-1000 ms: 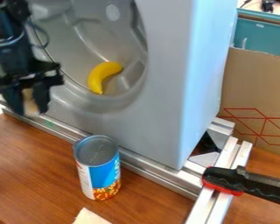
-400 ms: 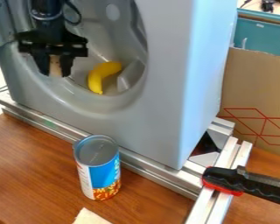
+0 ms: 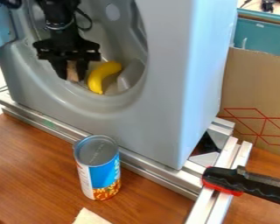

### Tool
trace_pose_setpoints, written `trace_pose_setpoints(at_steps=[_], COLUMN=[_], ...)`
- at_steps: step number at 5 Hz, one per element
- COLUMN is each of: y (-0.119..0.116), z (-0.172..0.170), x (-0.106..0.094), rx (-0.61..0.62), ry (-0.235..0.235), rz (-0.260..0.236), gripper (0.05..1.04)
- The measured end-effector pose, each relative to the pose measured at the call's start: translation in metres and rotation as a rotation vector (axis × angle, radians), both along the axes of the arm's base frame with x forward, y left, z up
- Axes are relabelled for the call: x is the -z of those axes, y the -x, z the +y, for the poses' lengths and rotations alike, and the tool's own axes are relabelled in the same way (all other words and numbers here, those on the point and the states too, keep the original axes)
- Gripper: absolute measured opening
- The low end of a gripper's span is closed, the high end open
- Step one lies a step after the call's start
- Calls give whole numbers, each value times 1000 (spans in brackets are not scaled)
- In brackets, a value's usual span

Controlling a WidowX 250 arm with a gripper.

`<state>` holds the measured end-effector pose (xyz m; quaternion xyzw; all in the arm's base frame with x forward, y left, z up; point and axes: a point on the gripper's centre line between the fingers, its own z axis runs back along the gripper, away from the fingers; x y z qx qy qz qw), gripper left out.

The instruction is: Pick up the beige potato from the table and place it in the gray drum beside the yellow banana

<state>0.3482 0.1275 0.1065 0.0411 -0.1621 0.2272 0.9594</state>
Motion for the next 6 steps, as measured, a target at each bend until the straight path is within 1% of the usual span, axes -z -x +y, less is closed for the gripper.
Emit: trace_pose_setpoints(at_steps=[1, 2, 3, 4, 5, 6], y=[-7, -5, -4, -1, 16, 55], z=[10, 16, 21, 21, 26, 27], x=[0, 0, -1, 0, 1, -10], rx=[24, 17, 9, 20, 26, -11], ry=[9, 0, 3, 1, -23, -49], rz=[-20, 0, 30, 49, 79, 71], gripper=[485, 560, 863, 1000, 1001, 1001])
